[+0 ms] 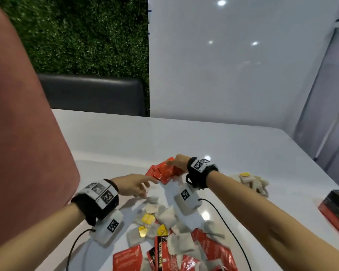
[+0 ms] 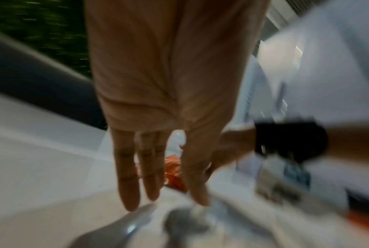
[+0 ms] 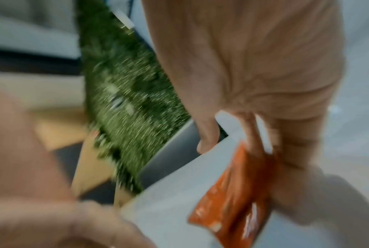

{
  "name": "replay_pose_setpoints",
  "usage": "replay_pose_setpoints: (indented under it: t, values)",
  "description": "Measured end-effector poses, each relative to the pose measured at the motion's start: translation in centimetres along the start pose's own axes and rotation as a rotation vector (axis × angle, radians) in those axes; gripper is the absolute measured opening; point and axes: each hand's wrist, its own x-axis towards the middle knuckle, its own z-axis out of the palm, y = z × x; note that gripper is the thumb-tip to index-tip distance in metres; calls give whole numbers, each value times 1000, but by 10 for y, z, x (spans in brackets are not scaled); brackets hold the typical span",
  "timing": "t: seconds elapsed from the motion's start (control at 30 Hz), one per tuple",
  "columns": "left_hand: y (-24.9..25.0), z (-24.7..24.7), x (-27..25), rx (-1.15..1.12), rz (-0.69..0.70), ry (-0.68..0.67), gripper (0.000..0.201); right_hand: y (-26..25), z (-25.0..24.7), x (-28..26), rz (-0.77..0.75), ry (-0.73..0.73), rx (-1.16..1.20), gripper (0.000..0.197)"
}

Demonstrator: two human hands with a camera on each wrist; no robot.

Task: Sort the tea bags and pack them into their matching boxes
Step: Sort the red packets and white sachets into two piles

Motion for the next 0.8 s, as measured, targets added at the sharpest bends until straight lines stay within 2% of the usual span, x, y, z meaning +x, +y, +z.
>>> replay_pose_setpoints:
  t: [0.07,0.13,0.2,0.27,0.37,0.43,0.5,0.6,0.8]
  values:
    - [6,12,1,173,53,-52,58,-3,1,-13,-22,8,-379,41]
    - [15,23,6,235,66,-77,57,-4,-5,-40,-79,101,-697,47]
    - [24,33,11,255,50,-51,56,0,-13,-71,-111,87,-855,46]
    - [31,44,16,299,18,-4,59,13,-17,-105,-97,-23,-919,48]
    - [41,60,22,292,32,41,57,46,-9,-146,-27,-240,-900,52]
    - [47,62,24,247,28,33,54,71,1,-162,-19,-289,-837,56]
    - [53,59,23,210,7,-3,51,89,9,-172,-44,-266,-759,54]
    - [56,55,19,167,-3,-42,43,103,13,-183,-138,-160,-657,35]
    - [62,41,0,78,64,23,29,128,-3,-200,-231,4,-412,14]
